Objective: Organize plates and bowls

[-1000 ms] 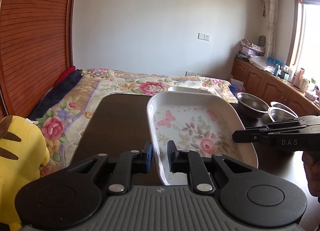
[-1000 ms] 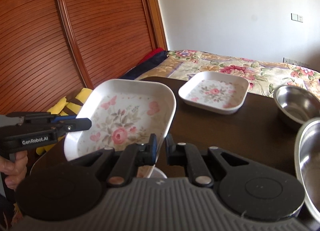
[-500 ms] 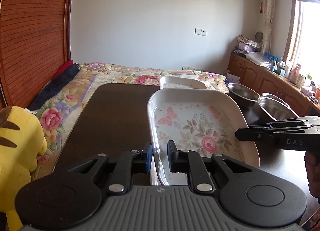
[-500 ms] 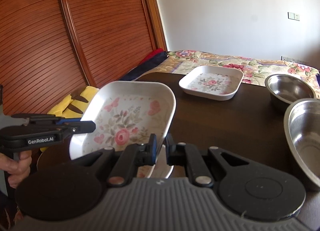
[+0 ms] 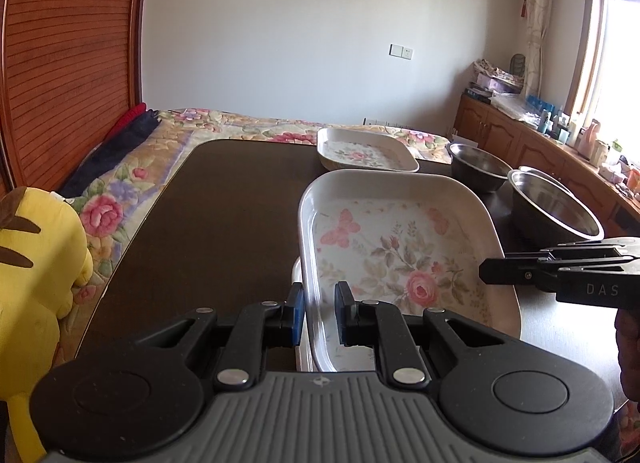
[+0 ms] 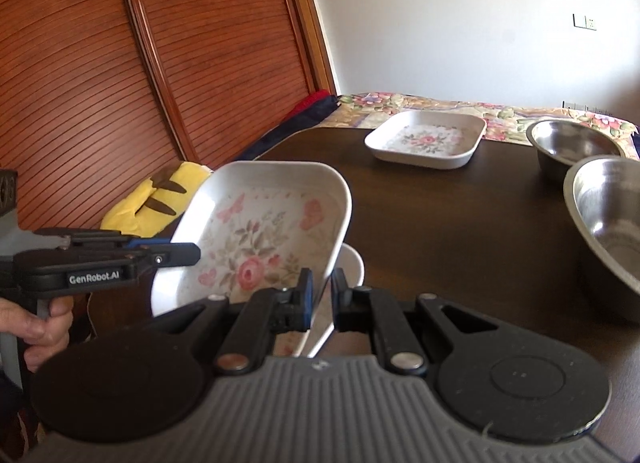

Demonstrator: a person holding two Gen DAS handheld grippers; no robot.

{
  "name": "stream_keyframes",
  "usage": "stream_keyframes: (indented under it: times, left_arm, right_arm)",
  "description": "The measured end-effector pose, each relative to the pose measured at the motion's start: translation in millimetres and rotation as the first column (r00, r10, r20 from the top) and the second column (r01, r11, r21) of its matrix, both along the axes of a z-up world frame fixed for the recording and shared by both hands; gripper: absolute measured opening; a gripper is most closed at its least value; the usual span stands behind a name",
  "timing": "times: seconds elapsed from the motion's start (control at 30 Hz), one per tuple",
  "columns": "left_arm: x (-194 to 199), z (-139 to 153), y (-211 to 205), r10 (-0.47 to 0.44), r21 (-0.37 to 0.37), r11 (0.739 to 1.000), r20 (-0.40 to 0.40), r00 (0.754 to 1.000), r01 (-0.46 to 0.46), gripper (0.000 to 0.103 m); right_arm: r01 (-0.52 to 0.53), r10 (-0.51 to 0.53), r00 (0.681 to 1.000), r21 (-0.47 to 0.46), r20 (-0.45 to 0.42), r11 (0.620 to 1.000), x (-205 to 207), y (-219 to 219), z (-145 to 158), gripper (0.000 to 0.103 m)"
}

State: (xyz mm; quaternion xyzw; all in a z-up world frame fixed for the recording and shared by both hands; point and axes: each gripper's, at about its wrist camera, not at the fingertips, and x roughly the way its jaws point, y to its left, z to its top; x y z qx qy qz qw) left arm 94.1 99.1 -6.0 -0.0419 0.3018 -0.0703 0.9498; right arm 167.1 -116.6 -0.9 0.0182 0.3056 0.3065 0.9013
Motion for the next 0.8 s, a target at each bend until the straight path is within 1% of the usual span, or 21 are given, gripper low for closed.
stream_keyframes:
  times: [0.13, 0.67, 0.8]
  left_arm:
    - [1.0, -2.3, 2.1, 0.0, -0.005, 1.0, -0.008, 1.0, 0.0, 0.017]
    - [5.6, -9.7, 3.2, 0.005, 0.002, 1.0, -0.023, 1.0, -0.005, 0.017]
    - [7.0, -11.3, 2.7, 0.009, 0.004, 1.0, -0.028, 1.0, -0.009, 0.018]
  right_arm:
    - [0.003, -0.003, 1.0, -0.003, -0.002, 1.0, -3.6, 0.4, -1.8, 0.012]
    - [-0.004, 0.006, 0.999, -0.053, 0.034, 0.999, -8.6, 11.1, -1.9, 0.014]
    - [0.003, 0.0, 0.999, -0.057, 0.04, 0.998, -9.5, 12.0, -4.0, 0.016]
